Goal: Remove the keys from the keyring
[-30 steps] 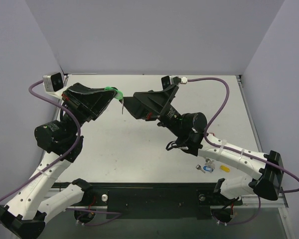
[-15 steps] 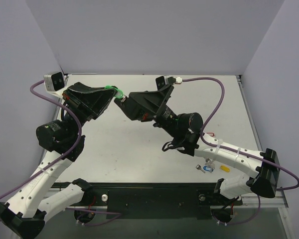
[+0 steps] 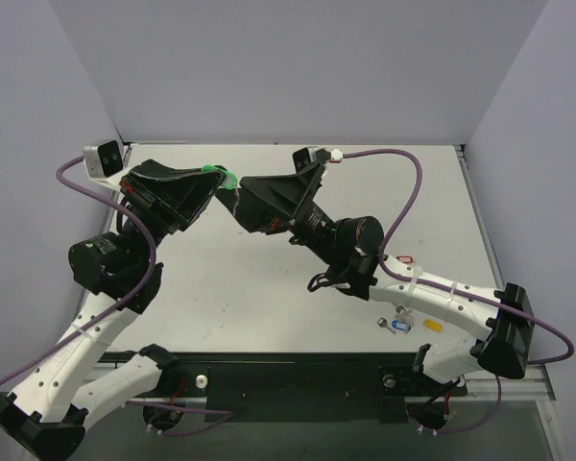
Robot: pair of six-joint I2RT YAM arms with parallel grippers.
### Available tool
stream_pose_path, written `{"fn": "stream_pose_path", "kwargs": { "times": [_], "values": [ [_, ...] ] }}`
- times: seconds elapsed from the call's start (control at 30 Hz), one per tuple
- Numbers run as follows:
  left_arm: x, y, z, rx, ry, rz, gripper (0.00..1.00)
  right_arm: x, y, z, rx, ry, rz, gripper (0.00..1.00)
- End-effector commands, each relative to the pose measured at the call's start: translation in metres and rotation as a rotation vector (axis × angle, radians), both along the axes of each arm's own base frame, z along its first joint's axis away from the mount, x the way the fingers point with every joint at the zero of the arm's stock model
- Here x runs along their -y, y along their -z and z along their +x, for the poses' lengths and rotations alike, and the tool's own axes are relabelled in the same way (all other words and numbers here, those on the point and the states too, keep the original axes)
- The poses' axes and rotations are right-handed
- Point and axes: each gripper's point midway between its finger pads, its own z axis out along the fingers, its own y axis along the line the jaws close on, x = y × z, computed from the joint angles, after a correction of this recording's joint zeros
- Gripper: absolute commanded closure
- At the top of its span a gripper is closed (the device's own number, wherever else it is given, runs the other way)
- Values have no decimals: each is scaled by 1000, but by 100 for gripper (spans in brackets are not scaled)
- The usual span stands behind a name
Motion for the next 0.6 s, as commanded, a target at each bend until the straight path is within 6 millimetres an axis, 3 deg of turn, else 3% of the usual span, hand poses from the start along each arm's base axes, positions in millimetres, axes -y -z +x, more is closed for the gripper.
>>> {"fn": "stream_pose_path", "kwargs": {
  "times": [0.0, 0.57],
  "values": [
    [-14, -20, -18, 66, -33, -38, 100, 65, -60, -34, 132, -4, 275, 39],
    [-15, -16, -10, 32, -93, -15, 100, 71, -62, -39, 135, -12, 286, 49]
  ]
}}
